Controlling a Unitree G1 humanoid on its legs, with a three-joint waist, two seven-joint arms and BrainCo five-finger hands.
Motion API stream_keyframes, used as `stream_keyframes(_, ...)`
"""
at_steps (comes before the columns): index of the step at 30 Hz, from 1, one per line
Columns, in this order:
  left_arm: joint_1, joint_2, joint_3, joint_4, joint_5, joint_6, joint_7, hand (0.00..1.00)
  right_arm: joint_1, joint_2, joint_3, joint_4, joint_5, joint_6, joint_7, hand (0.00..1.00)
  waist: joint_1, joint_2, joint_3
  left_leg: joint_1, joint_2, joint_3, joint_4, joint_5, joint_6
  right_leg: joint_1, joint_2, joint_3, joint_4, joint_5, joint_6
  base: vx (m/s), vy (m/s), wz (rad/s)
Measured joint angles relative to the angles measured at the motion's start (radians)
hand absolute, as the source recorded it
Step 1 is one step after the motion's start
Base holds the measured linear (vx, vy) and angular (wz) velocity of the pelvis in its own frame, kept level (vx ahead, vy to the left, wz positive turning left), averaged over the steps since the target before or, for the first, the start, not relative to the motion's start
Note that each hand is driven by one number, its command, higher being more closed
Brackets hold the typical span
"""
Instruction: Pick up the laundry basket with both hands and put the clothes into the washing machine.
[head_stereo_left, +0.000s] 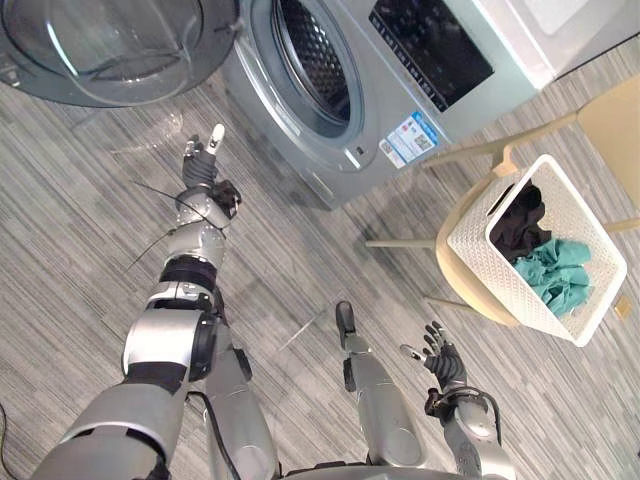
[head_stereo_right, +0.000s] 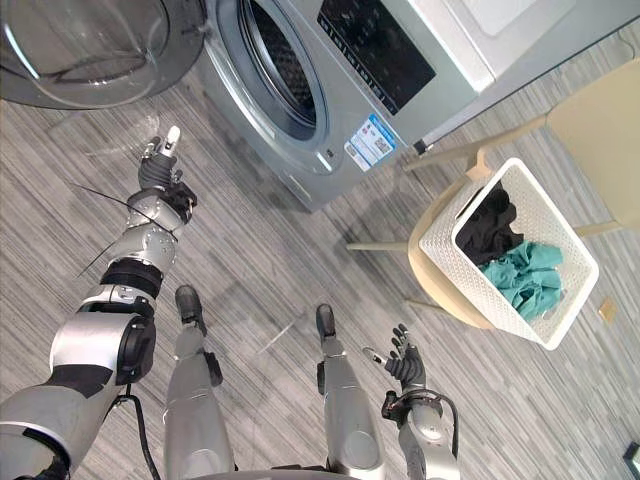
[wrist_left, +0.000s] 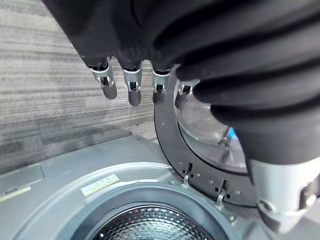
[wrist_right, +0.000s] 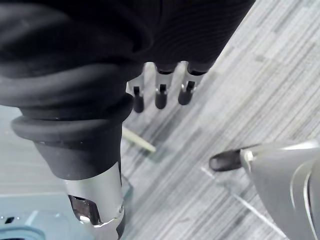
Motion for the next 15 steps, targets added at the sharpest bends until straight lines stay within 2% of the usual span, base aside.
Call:
stream_keyframes(3, -0.067, 0.035, 0.000, -0.002, -0.088, -0.008, -0.001, 0.00, 0.001, 0.005, -0.006, -0.024, 0.009, -0.002, -0.001, 0.00, -0.002, -0.014, 0.010, -0.064, 0.020, -0.004, 0.052, -0.010, 0.000, -0.035, 0.013, 0.006, -0.018, 0.023, 0.001, 0.00, 0.003, -0.19)
stream_keyframes(9, -0.188, 0.081, 0.001, -0.012, -0.202, -0.026, 0.007, 0.00, 0.034, 0.019, -0.035, -0.031, 0.042, -0.024, -0.023, 0.00, 0.002, -0.024, 0.020, -0.164, 0.029, -0.048, 0.116, -0.043, 0.002, -0.066, 0.018, -0.025, -0.043, 0.033, 0.000, 0.03, 0.021, 0.04)
stream_keyframes(10, -0.206, 0.105, 0.002, -0.013, -0.220, -0.019, 0.023, 0.00, 0.035, 0.024, -0.035, -0.031, 0.044, -0.025, -0.024, 0.00, 0.006, -0.031, 0.030, -0.168, 0.030, -0.050, 0.120, -0.044, 0.002, -0.066, 0.018, -0.027, -0.045, 0.033, 0.000, 0.06, 0.016, 0.05)
stream_keyframes(15, -0.213, 0.107, 0.019, -0.050, -0.303, -0.014, 0.096, 0.00, 0.036, 0.030, -0.035, -0.034, 0.081, -0.033, -0.025, 0.00, 0.008, -0.036, 0.042, -0.194, 0.033, -0.074, 0.135, -0.054, -0.003, -0.067, 0.017, -0.054, -0.052, 0.034, 0.000, 0.06, 0.014, 0.05)
